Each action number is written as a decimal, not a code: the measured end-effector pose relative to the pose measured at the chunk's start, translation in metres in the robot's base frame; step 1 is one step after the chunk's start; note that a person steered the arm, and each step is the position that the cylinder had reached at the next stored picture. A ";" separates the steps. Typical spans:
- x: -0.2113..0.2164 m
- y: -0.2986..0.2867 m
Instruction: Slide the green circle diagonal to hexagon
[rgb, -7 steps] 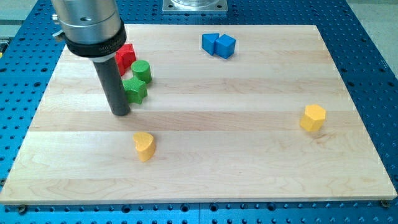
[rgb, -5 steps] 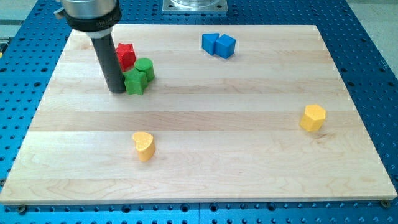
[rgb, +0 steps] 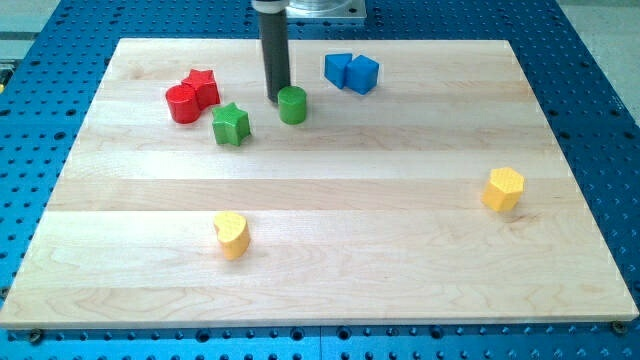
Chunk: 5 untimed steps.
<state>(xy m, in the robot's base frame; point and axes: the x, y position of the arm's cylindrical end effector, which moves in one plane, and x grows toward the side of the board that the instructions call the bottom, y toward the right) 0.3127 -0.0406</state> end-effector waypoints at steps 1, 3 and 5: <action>0.002 0.016; 0.017 0.001; 0.015 0.081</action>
<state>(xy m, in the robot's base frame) 0.3276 0.0401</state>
